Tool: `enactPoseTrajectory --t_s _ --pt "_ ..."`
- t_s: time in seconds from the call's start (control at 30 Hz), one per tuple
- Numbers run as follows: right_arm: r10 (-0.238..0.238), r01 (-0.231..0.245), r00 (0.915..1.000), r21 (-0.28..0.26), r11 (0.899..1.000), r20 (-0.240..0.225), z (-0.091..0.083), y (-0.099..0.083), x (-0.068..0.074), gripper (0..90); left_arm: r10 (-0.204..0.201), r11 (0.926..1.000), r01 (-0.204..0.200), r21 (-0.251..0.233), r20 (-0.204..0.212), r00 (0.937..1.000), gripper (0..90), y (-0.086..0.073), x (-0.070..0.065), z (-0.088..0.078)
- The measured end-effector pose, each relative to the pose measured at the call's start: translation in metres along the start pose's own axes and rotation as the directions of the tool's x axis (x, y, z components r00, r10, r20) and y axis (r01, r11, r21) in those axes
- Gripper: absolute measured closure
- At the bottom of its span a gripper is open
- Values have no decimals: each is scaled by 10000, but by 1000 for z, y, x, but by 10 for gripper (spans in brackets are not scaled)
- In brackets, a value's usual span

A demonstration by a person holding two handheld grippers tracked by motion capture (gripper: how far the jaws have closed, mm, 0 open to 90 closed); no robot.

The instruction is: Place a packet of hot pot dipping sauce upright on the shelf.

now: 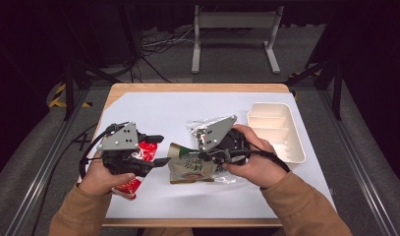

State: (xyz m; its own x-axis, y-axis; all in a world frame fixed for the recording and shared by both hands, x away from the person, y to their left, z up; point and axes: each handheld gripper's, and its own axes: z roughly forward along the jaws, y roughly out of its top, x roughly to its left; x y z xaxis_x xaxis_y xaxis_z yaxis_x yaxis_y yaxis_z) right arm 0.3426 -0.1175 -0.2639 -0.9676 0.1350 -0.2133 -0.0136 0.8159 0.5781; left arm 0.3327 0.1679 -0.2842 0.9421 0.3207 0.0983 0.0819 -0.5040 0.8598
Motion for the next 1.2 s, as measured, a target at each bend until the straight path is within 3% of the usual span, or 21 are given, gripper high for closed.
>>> enactPoseTrajectory --t_s 0.3,0.63,0.77,1.03,1.13,1.2 --pt "70 -78 9965 101 9999 838 -23 -11 -15 895 -254 9995 260 182 -327 9991 352 -6 8 -4" --pt "379 -407 9894 170 9990 1403 -42 -24 -32 895 -718 9973 730 113 -819 9941 332 -17 17 -8" --pt "410 -462 9841 257 9986 1728 -51 -28 -40 895 -1035 9939 1076 235 -1345 9855 337 -21 20 -9" --pt "788 -831 9777 141 9964 1947 -63 -37 -53 894 -1262 9907 1328 300 -1629 9785 322 -27 24 -13" --pt "930 -977 9741 128 9951 2061 -68 -42 -59 894 -1375 9890 1452 268 -1919 9717 316 -30 27 -14" --pt "994 -1047 9724 141 9944 2113 -72 -46 -65 894 -1768 9829 1838 149 -2069 9623 304 -33 32 -15"
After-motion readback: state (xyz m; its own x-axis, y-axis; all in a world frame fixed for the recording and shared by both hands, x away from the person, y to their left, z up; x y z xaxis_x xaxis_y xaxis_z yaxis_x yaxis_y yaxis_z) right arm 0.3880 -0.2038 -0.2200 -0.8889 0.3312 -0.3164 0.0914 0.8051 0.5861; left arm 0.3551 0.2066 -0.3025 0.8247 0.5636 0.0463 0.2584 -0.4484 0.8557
